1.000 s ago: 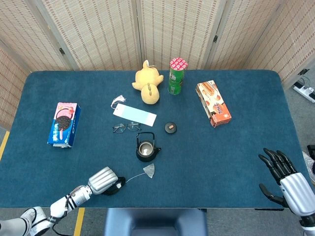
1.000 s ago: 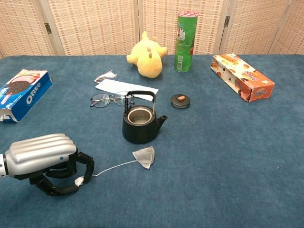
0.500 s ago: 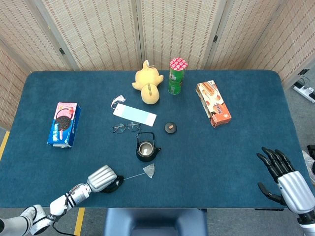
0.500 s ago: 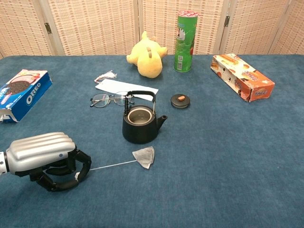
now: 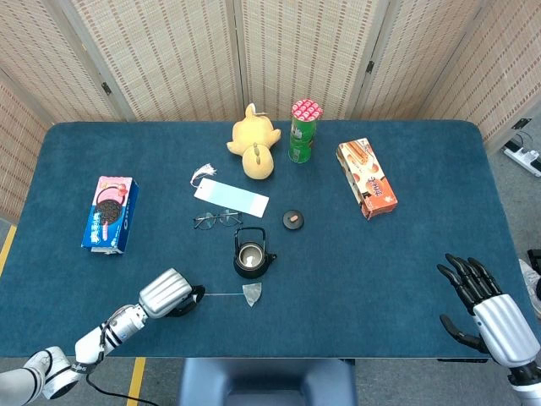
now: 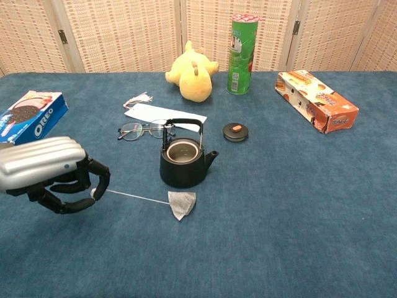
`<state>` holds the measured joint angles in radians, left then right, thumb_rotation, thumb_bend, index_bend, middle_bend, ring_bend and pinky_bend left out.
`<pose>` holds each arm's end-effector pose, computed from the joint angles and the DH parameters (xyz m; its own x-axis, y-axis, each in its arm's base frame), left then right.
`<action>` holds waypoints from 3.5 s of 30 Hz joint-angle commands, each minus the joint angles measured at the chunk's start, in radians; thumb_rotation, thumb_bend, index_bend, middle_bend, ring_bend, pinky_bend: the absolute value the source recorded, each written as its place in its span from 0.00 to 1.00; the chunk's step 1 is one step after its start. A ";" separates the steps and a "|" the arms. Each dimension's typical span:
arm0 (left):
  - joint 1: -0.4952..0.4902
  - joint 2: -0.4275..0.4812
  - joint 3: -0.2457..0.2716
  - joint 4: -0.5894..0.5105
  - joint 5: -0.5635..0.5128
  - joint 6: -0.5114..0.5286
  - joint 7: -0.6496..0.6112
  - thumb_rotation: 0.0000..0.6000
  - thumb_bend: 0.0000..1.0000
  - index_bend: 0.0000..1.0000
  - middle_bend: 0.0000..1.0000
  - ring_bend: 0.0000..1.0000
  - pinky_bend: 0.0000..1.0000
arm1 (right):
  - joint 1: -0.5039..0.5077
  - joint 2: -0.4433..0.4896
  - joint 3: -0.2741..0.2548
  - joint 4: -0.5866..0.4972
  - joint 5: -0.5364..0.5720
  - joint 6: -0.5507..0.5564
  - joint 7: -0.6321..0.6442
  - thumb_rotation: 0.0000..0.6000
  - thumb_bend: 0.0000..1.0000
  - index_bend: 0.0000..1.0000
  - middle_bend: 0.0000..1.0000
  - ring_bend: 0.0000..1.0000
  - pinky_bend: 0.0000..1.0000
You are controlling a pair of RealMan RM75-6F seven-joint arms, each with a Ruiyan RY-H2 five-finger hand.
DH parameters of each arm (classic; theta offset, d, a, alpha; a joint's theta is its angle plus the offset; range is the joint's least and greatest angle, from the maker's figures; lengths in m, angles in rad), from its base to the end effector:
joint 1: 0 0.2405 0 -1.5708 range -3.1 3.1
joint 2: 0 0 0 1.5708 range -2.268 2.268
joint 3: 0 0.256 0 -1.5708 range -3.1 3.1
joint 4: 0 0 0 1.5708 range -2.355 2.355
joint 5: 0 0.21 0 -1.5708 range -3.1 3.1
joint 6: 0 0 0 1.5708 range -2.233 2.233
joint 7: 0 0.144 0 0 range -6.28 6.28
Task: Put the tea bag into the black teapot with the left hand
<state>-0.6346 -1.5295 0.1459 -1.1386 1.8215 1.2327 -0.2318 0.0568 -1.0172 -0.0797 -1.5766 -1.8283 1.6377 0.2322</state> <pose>-0.2212 0.2797 -0.0102 0.5268 0.2277 0.8189 0.6537 -0.7244 -0.2191 -0.2889 -0.1392 0.1761 0.3038 -0.0557 0.9511 -0.9149 -0.2956 0.2749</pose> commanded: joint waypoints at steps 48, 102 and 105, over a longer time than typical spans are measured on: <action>-0.359 0.173 -0.381 -0.360 -0.233 -0.268 0.432 1.00 0.54 0.67 1.00 1.00 1.00 | 0.012 0.019 0.036 0.001 0.095 -0.031 0.078 1.00 0.39 0.00 0.00 0.00 0.00; 0.014 -0.040 0.033 -0.167 -0.037 0.010 0.086 1.00 0.54 0.53 1.00 1.00 1.00 | 0.010 0.009 0.011 -0.001 0.031 -0.030 0.034 1.00 0.39 0.00 0.00 0.00 0.00; 0.015 -0.043 0.022 -0.158 -0.041 0.012 0.069 1.00 0.54 0.30 1.00 1.00 1.00 | 0.010 0.008 0.011 -0.003 0.033 -0.030 0.031 1.00 0.39 0.00 0.00 0.00 0.00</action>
<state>-0.6205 -1.5709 0.1722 -1.3002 1.7825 1.2433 -0.1577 0.0671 -1.0089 -0.0687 -1.5798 -1.7953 1.6072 0.2633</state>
